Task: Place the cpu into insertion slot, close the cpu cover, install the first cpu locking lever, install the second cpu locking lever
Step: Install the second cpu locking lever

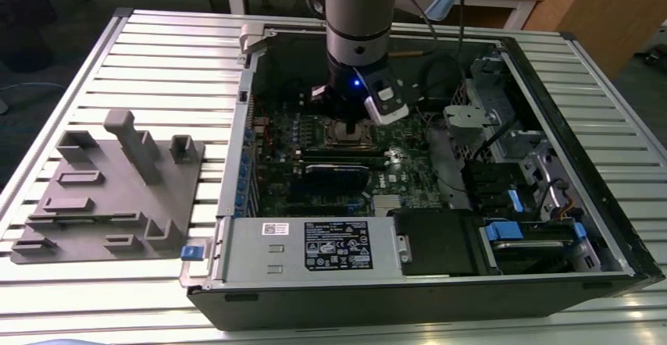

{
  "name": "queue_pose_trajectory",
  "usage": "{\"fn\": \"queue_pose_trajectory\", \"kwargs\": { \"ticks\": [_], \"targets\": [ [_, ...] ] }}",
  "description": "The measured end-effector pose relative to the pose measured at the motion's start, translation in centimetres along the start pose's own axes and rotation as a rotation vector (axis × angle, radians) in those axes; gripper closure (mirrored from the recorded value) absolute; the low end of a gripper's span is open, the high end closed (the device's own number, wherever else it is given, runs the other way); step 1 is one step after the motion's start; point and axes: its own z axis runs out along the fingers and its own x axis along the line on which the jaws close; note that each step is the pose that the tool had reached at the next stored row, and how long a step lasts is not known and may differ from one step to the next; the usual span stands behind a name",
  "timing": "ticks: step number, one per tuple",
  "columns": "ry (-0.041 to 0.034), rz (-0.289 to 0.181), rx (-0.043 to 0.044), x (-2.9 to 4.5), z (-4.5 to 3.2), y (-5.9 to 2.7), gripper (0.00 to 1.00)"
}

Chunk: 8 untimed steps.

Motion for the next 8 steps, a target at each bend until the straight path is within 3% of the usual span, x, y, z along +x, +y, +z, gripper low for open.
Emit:
{"fn": "queue_pose_trajectory", "kwargs": {
  "ticks": [8],
  "targets": [
    [-0.0003,-0.001,0.0107,-0.12,0.10,0.61,0.89]
  ]
}}
